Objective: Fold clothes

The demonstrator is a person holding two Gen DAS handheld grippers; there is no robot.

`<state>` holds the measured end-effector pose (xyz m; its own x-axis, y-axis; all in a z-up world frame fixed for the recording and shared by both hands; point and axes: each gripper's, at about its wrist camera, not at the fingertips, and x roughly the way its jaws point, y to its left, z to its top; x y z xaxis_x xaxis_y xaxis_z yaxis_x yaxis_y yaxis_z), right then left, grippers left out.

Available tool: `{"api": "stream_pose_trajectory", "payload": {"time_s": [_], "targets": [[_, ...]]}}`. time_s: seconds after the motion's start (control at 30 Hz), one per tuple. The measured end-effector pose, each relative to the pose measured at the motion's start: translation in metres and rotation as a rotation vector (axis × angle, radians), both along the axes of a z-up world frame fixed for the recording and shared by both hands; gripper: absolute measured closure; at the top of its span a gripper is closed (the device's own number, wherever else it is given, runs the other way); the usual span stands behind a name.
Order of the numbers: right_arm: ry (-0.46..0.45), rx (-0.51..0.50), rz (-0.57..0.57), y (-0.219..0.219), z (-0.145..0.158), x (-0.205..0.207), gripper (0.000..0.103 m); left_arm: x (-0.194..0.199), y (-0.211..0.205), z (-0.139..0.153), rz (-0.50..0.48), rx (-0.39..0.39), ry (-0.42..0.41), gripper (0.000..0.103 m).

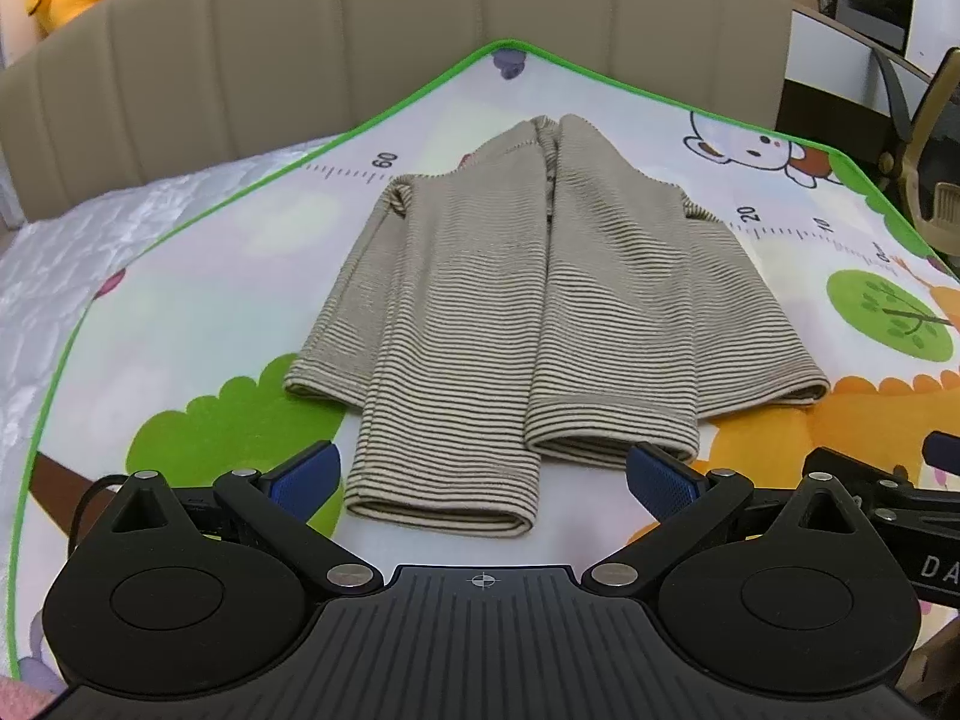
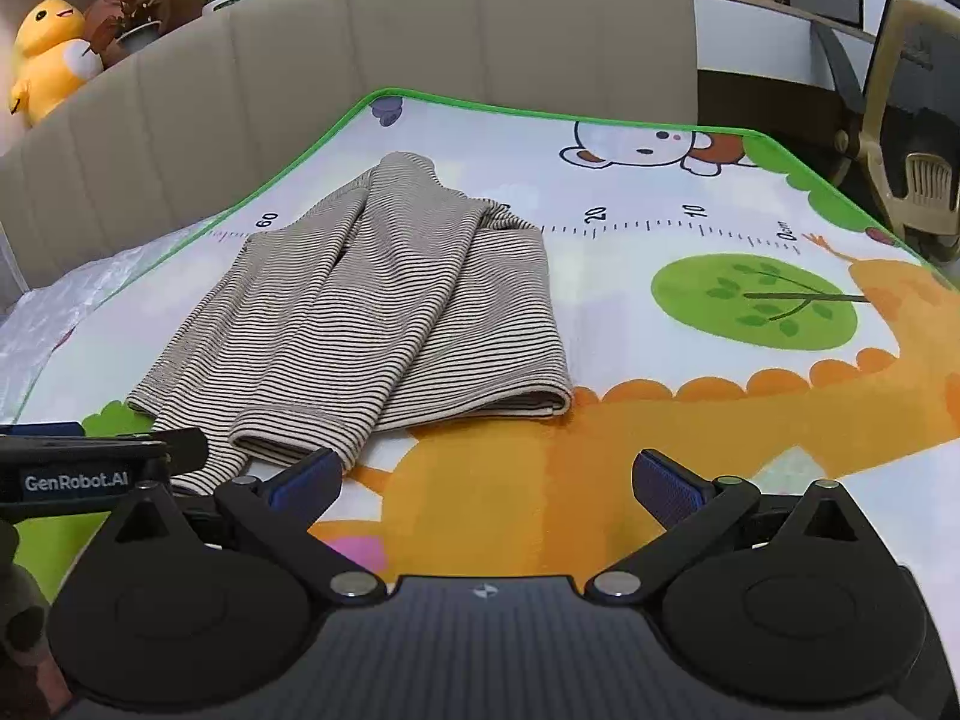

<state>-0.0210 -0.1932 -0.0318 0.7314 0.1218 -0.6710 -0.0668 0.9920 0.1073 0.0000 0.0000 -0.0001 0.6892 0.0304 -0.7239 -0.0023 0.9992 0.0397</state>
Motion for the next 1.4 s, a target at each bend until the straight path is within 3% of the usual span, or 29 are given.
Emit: {"api": "stream_pose_trajectory", "payload": {"time_s": [0.23, 0.33, 1.4], "targets": [[-0.031, -0.058, 0.013, 0.012, 0.001, -0.002, 0.0, 0.002, 0.001, -0.004, 0.007, -0.026, 0.02, 0.0], [-0.019, -0.007, 0.032, 0.005, 0.001, -0.002, 0.0, 0.002, 0.001, -0.006, 0.01, -0.037, 0.028, 0.0], [-0.032, -0.03, 0.021, 0.003, 0.009, 0.0, 0.0, 0.003, 0.003, -0.005, 0.016, -0.038, 0.05, 0.0]]}}
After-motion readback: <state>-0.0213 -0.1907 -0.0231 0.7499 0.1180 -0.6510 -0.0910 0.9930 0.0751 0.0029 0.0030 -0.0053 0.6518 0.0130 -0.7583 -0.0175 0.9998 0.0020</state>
